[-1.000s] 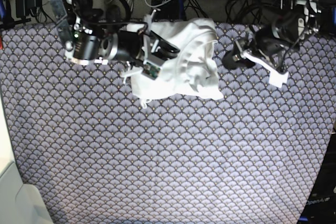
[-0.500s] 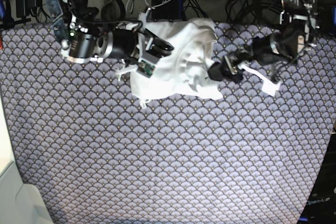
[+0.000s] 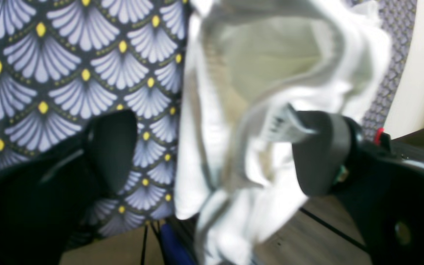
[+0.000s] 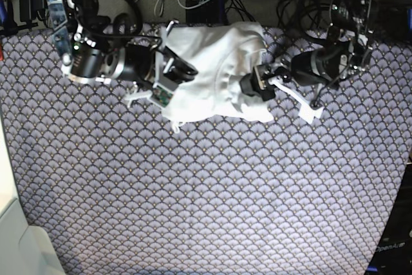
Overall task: Fold the T-shirt properly
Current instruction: 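Press the bundle with the right gripper and grasp its edge with the left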
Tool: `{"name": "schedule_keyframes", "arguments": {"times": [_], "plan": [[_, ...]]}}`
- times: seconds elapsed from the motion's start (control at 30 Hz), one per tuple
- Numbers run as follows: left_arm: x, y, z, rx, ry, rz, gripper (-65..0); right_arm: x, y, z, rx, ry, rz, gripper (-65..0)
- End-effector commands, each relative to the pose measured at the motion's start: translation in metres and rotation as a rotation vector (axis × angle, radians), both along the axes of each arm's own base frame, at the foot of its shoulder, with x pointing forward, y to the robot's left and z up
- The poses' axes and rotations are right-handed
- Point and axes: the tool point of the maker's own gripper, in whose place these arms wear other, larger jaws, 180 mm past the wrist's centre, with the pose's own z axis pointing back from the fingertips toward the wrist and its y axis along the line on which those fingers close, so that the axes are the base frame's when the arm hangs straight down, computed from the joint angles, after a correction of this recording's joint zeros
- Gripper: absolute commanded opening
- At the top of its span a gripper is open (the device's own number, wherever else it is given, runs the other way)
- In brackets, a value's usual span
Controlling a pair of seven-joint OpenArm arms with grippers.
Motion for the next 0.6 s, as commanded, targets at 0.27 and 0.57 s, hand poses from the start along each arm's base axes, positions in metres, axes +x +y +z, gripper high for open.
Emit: {"name": "schedule_keyframes", "arguments": {"times": [0.27,0.57], "plan": [[0.012,-0.032,-0.011,0.003,0.019,-0.109,0.0,0.01,-0.005,0.012,0.024,-0.04,-0.021,-60.6],[0.016,-0.036,-0.014,0.012,0.021,-0.119,0.0,0.013,-0.006,0.014,0.022,-0.049,-0.021,-60.6]]}}
